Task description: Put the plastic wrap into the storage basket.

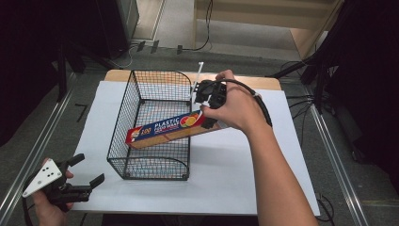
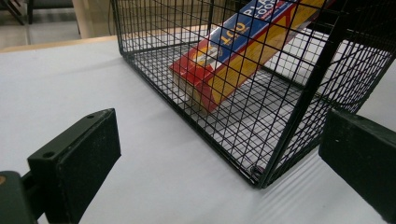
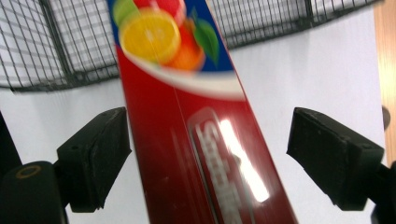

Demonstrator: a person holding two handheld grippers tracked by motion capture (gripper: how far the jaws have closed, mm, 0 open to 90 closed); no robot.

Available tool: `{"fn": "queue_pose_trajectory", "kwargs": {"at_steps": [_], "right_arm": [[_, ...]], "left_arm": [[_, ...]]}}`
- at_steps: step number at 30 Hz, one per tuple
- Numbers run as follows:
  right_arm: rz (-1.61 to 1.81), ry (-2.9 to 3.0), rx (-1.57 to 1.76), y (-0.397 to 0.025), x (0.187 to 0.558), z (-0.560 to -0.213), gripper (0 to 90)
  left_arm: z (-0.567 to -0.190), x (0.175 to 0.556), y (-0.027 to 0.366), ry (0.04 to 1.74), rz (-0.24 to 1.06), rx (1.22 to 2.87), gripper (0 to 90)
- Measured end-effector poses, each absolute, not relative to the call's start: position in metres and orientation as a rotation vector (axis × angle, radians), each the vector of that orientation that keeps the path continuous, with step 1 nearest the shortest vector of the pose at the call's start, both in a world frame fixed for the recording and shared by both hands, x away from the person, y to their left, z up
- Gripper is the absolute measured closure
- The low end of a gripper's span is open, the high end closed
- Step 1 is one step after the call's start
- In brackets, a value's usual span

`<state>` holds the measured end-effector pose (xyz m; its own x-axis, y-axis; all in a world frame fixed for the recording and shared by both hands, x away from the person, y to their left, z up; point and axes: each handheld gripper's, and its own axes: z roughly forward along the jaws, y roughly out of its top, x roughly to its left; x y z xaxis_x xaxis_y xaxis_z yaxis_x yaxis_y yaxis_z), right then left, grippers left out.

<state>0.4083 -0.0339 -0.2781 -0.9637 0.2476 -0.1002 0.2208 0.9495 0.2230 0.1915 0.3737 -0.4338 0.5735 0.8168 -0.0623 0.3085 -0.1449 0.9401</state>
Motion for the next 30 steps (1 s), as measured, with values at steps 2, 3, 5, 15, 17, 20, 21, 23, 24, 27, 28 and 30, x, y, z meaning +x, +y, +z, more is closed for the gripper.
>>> {"fn": "queue_pose_trajectory", "kwargs": {"at_steps": [2,3,5,15,17,20,21,23,24,27,28,30], "right_arm": [[0.329,2.979,0.378,-0.044,0.408,-0.280,13.8],[0.330,2.975,0.393,-0.050,0.408,-0.281,13.8],[0.341,2.970,0.422,-0.059,0.409,-0.283,13.8],[0.407,2.973,0.518,-0.100,0.410,-0.300,13.6],[0.423,2.976,0.539,-0.107,0.409,-0.306,13.6],[0.435,2.980,0.556,-0.115,0.408,-0.312,13.6],[0.450,2.981,0.555,-0.118,0.407,-0.315,13.8],[0.447,2.980,0.566,-0.122,0.406,-0.320,13.8],[0.444,2.979,0.563,-0.124,0.405,-0.323,13.8],[0.464,2.981,0.587,-0.132,0.402,-0.333,13.9],[0.470,2.979,0.594,-0.135,0.402,-0.336,13.9],[0.467,2.982,0.610,-0.140,0.399,-0.344,13.9]], "left_arm": [[-0.434,0.192,0.373,0.939,0.581,1.718,0.0],[-0.434,0.191,0.373,0.940,0.582,1.719,0.0],[-0.434,0.191,0.373,0.941,0.583,1.720,0.0],[-0.434,0.191,0.373,0.941,0.583,1.726,0.0],[-0.434,0.191,0.373,0.942,0.584,1.728,0.0],[-0.435,0.191,0.373,0.942,0.583,1.727,0.0],[-0.435,0.191,0.373,0.942,0.583,1.727,0.0],[-0.435,0.191,0.373,0.942,0.583,1.726,0.0],[-0.435,0.191,0.373,0.944,0.583,1.725,0.0],[-0.435,0.191,0.373,0.944,0.583,1.726,0.0],[-0.435,0.191,0.373,0.943,0.583,1.726,0.0],[-0.435,0.191,0.373,0.943,0.582,1.723,0.0]]}}
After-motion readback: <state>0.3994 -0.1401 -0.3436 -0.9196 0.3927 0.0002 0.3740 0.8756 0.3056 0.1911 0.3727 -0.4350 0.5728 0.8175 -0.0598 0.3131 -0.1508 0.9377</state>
